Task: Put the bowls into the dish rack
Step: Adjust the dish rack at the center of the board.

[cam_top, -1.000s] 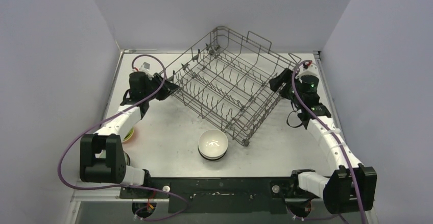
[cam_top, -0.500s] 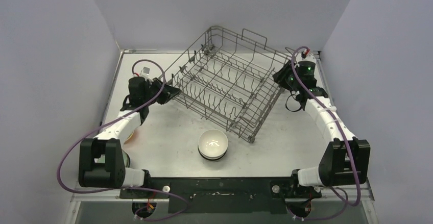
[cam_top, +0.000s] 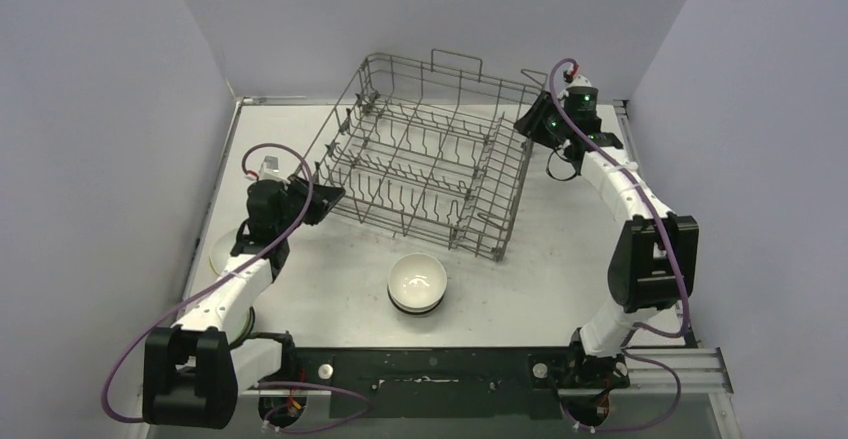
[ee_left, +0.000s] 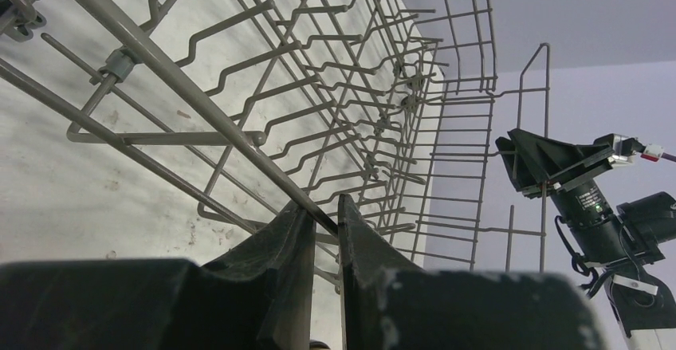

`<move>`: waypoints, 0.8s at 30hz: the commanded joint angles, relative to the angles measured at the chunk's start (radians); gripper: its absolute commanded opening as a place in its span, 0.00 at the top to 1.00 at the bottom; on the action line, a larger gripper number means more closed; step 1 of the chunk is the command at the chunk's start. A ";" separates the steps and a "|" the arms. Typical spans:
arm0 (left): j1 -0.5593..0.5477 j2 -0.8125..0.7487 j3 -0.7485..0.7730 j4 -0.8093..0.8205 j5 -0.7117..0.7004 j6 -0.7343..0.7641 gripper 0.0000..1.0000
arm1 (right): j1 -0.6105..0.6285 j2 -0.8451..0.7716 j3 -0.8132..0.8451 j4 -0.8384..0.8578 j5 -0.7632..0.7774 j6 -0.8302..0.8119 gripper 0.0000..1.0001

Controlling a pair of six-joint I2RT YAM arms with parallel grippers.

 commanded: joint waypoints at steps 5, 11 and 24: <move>-0.054 0.034 0.018 0.130 0.104 0.011 1.00 | 0.083 0.202 0.376 0.058 -0.180 -0.037 0.75; -0.095 0.048 0.030 0.144 0.089 0.012 1.00 | 0.079 0.351 0.584 -0.073 -0.163 -0.093 0.68; -0.107 -0.145 -0.007 -0.093 -0.059 0.141 0.02 | 0.053 0.168 0.441 -0.065 -0.043 -0.205 0.10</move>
